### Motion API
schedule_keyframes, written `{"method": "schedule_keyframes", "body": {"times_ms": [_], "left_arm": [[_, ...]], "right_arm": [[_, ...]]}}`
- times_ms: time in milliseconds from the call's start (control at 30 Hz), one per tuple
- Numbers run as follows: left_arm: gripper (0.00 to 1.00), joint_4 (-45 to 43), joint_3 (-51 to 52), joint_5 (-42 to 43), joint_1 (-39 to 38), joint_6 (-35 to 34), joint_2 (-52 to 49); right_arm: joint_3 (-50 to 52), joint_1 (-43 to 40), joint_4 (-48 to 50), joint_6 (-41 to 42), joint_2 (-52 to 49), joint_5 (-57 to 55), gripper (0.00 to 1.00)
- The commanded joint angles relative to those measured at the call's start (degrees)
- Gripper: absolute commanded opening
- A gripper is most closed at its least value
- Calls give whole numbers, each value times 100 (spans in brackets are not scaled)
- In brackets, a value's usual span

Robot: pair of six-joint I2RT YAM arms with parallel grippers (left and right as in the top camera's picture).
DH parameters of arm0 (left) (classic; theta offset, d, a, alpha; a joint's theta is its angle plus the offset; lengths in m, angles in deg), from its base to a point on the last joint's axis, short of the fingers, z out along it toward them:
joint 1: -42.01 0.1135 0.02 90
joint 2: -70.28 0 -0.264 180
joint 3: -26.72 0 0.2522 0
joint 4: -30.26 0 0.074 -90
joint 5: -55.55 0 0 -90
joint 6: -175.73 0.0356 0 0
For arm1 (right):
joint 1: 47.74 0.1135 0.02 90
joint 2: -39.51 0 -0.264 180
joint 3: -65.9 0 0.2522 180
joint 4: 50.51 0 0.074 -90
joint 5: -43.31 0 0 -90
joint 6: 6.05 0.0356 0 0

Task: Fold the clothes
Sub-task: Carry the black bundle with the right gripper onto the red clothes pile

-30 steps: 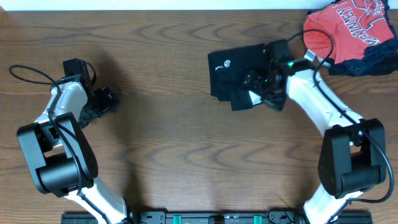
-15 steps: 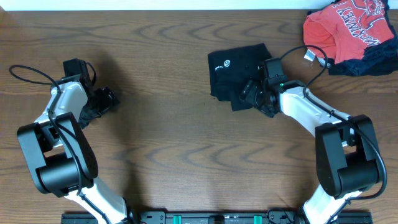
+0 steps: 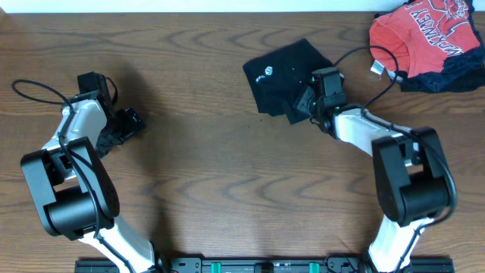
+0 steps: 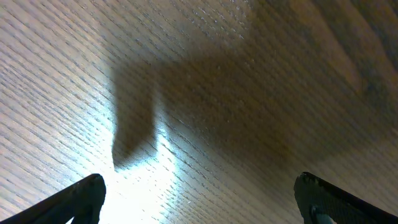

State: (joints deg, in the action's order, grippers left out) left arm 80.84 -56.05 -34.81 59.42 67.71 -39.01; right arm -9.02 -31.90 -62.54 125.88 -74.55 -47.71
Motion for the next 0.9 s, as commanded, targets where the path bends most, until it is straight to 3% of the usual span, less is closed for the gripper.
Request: {"method": "schedule_keyframes", "body": {"times_ms": [0,100,233,567,867], "left_arm": [[98,13,50,-9,31,-9,-44],[98,17,50,-9,31,-9,-44],[98,26,50,-9,31,-9,-44],[98,20,50,-9,31,-9,-44],[98,17,50,-7,31,-9,-44]], "right_arm": [[203,63,83,-424,-643,7,11],[203,57,339,-1088,-704,306,1],[138,-28,306,-1827,-542,817,1],[-494,-734,-1499,-2669,1008,2017,1],[-874,-881,-2461,-3025,1700,2065,1]]}}
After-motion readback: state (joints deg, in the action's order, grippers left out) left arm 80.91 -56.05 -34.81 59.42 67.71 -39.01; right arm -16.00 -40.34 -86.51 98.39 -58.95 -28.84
